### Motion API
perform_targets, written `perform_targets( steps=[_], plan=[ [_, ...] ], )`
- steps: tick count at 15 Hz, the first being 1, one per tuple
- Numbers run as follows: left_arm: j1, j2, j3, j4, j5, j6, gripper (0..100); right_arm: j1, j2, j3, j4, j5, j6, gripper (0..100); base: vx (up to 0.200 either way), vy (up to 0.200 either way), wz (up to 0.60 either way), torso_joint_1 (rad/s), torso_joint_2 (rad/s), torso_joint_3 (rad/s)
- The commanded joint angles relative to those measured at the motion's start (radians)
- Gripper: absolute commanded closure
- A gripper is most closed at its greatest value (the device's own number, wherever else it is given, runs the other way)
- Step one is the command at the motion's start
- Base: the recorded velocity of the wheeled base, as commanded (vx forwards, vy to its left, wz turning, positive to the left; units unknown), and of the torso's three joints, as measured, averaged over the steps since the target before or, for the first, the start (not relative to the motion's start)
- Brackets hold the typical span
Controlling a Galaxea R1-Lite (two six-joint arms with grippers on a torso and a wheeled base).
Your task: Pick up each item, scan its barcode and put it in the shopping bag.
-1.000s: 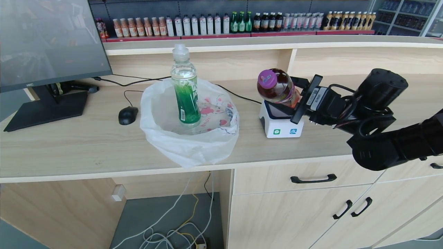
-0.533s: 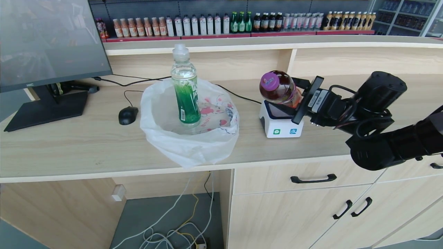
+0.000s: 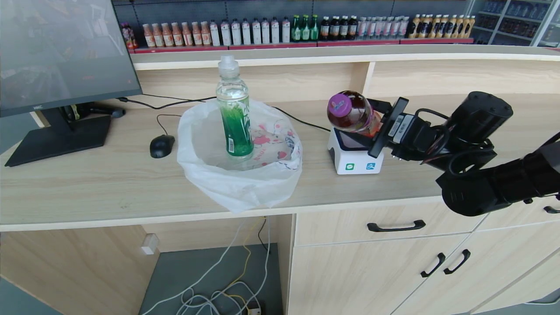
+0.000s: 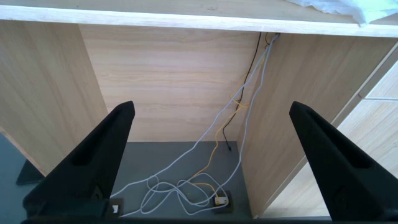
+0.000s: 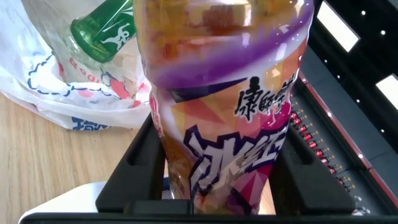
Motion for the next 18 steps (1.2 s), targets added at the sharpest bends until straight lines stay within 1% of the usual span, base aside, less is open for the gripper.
perform_targets(
  steps=[1, 3, 9, 11, 16, 18],
  plan=[
    [0.0, 0.0, -0.001, 0.0, 0.0, 0.0, 0, 0.016, 0.001, 0.003, 0.002, -0.003, 0.003, 100, 0.0, 0.0, 0.0, 0.0, 0.0, 0.0],
    [0.0, 0.0, 0.001, 0.0, 0.0, 0.0, 0, 0.03, -0.002, 0.003, 0.002, -0.017, 0.018, 100, 0.0, 0.0, 0.0, 0.0, 0.0, 0.0],
    [0.0, 0.0, -0.001, 0.0, 0.0, 0.0, 0, 0.031, -0.012, 0.003, 0.002, -0.025, 0.033, 100, 0.0, 0.0, 0.0, 0.0, 0.0, 0.0],
    [0.0, 0.0, -0.001, 0.0, 0.0, 0.0, 0, 0.033, -0.032, 0.011, 0.008, -0.042, 0.042, 100, 0.0, 0.0, 0.0, 0.0, 0.0, 0.0],
    [0.0, 0.0, -0.001, 0.0, 0.0, 0.0, 0, 0.036, -0.13, 0.014, 0.01, -0.129, 0.147, 100, 0.0, 0.0, 0.0, 0.0, 0.0, 0.0],
    [0.0, 0.0, 0.001, 0.0, 0.0, 0.0, 0, 0.036, -0.153, 0.015, 0.01, -0.134, 0.182, 100, 0.0, 0.0, 0.0, 0.0, 0.0, 0.0]
  ],
)
